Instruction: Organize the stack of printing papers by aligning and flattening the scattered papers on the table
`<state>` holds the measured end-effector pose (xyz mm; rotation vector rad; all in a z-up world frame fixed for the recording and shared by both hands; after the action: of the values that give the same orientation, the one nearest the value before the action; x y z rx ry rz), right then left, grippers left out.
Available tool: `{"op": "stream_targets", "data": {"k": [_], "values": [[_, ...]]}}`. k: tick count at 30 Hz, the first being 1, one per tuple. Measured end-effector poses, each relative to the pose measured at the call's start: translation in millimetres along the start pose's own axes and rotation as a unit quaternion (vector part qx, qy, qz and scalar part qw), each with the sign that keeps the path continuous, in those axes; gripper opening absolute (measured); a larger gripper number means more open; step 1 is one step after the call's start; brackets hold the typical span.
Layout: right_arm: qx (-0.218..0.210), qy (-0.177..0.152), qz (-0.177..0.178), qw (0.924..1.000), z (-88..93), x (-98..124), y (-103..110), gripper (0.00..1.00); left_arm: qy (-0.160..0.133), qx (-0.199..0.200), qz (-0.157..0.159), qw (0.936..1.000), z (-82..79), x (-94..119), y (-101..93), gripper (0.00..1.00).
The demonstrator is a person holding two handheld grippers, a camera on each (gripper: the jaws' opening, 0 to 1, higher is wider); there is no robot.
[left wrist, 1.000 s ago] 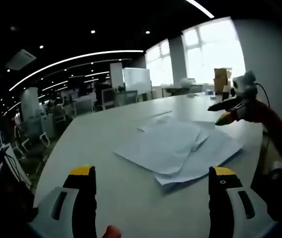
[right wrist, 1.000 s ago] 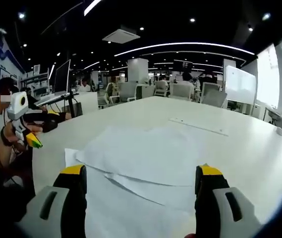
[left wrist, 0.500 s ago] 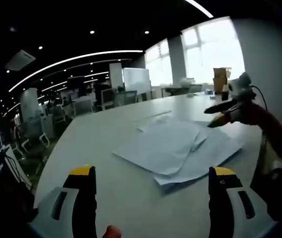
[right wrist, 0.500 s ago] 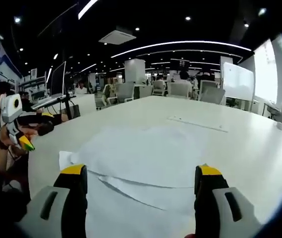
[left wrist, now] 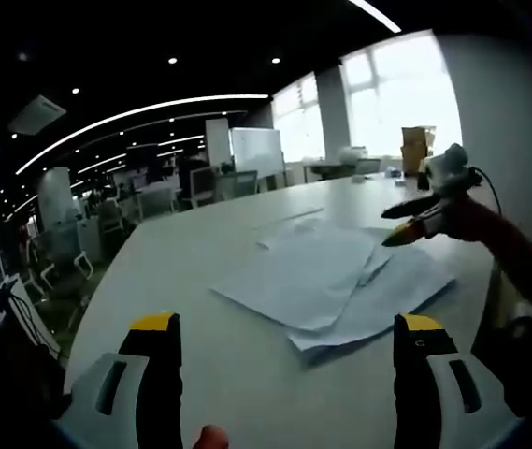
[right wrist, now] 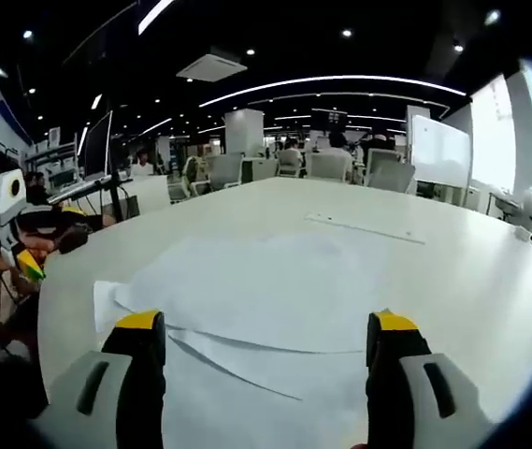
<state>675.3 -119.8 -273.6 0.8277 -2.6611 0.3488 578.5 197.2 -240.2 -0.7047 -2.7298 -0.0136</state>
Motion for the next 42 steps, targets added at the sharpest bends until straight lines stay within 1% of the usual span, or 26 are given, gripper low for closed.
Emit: {"op": "stream_targets", "data": {"k": [7,13,24,27,34,42], "values": [[-0.01,0.001,0.004,0.9999,4.6,-5,-1,0.82,0.0,0.0,-0.001,1.0,0.2,1,-0.1,0.96],[-0.009,0.003,0.005,0.9999,8.6,-7,1,0.82,0.001,0.0,0.0,1.0,1.1,0,-0.6,0.96],[-0.016,0.005,0.006,0.9998,12.4,-11,-1,0.82,-0.006,-0.006,0.014,0.9999,-0.2,-2,-7.0,0.96],[-0.016,0.008,0.005,0.9998,12.2,-13,-1,0.82,-0.008,-0.002,0.019,0.9998,-1.2,-2,-8.2,0.96],[-0.02,-0.003,0.006,0.9998,5.6,-13,-2,0.82,-0.011,-0.004,0.016,0.9998,-2.8,1,-7.7,0.96],[-0.018,-0.002,0.013,0.9997,6.2,-18,-6,0.82,-0.012,-0.004,0.019,0.9997,-2.6,0,-9.5,0.96]]}}
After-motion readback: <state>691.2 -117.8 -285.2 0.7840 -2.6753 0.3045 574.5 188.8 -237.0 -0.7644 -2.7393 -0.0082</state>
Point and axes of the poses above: the point that each gripper's makers call its tool centre point, and the gripper's own axes: x roughly backward along the fingers, y roughly to its left, z roughly out of its underside, the point moved 7 cm from there along x, roughly backward along the fingers, and after that the axes turned 10 degrees about x, right-handed, at the moved point
